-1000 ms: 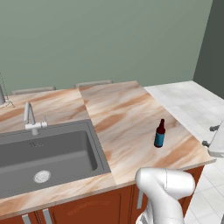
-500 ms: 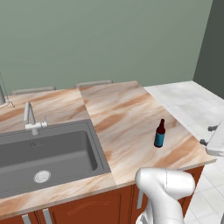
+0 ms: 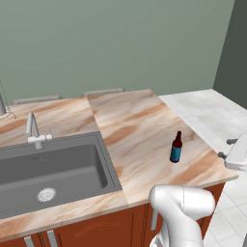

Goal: Pick the water bottle, water bottle, beer from the counter and place them in the open cabinet.

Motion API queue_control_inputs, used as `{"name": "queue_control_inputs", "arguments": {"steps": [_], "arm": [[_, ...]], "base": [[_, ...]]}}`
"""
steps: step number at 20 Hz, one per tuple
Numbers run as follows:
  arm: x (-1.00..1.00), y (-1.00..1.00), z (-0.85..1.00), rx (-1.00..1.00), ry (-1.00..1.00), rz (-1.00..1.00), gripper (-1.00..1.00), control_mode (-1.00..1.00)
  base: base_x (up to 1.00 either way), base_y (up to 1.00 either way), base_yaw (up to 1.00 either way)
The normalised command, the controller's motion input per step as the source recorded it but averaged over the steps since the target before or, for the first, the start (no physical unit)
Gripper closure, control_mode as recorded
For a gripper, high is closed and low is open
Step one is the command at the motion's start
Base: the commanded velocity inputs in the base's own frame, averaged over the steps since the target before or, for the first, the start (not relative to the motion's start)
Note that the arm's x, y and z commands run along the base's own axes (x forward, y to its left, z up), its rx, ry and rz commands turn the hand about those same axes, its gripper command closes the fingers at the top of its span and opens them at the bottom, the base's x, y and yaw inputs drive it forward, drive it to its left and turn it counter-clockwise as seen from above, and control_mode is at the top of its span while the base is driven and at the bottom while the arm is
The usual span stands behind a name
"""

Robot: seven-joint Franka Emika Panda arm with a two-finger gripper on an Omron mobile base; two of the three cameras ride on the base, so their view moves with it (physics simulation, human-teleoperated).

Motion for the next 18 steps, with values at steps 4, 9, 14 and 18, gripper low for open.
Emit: {"name": "queue_control_inputs", "arguments": {"steps": [4, 9, 14, 18], "arm": [[0.2, 0.24, 0.0, 0.0, 0.0, 0.0, -1.0, -1.0], [0.22, 0.12, -0.01, 0.0, 0.0, 0.0, -1.0, -1.0], [0.1, 0.08, -0.14, 0.0, 0.0, 0.0, -1.0, -1.0], [0.13, 0.13, -0.2, 0.0, 0.0, 0.0, -1.0, -1.0]], "base": [[0.0, 0.0, 0.0], [0.0, 0.0, 0.0], [0.0, 0.0, 0.0], [0.0, 0.0, 0.0]]}}
